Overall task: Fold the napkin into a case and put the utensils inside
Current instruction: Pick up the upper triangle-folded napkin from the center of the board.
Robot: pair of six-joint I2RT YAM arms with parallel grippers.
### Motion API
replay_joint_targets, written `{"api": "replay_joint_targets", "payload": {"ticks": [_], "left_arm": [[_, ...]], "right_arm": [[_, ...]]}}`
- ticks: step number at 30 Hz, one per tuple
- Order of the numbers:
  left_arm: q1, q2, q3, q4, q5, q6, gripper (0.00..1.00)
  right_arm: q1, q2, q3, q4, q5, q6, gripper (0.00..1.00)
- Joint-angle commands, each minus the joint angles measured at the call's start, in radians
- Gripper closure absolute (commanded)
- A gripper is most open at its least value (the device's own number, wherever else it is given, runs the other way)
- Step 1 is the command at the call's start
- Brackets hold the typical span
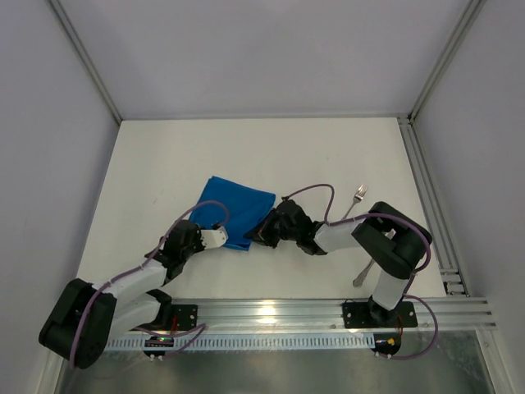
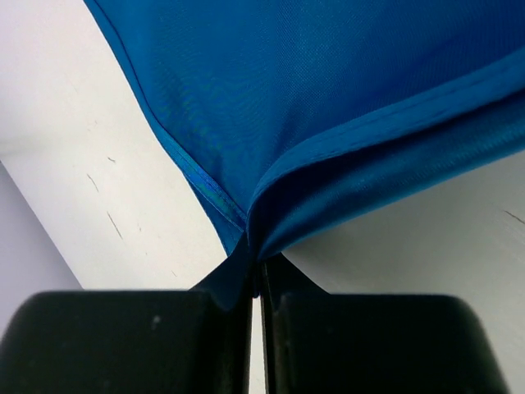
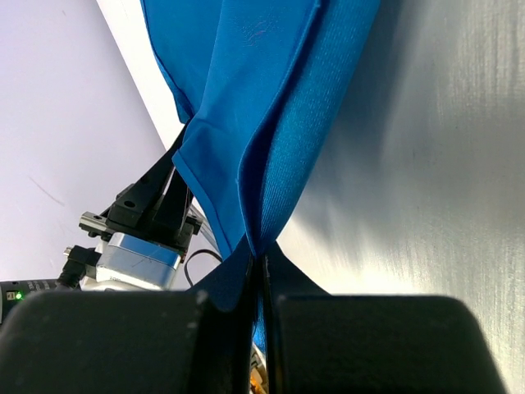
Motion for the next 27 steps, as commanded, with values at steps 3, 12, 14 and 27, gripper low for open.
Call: {"api": "replay_joint_targets", "payload": {"ticks": [3,12,14,27], "left_arm": [[0.004,0.013,0.042,-0.039,0.068,-0.024,1.00],[0.004,-0.036,0.129,-0.401,0.285,0.011,0.03],[0.004,-0.041,0.180,-0.489,0.365,-0.021,0.01],[-0.031,-0.104,0.331,-0.652,0.504,-0.119,0.01]], "right_arm": [[-0.005,-0.023,0.000,0.050,-0.015,-0.007,0.96],[-0.006,-0.020,0.047,0.050,-0.014,-0.001,0.96],[-0.005,-0.023,0.068,0.029,-0.011,0.000,0.96],[-0.006,-0.071,0.211,-0.126,0.045,-0.011,0.96]]}}
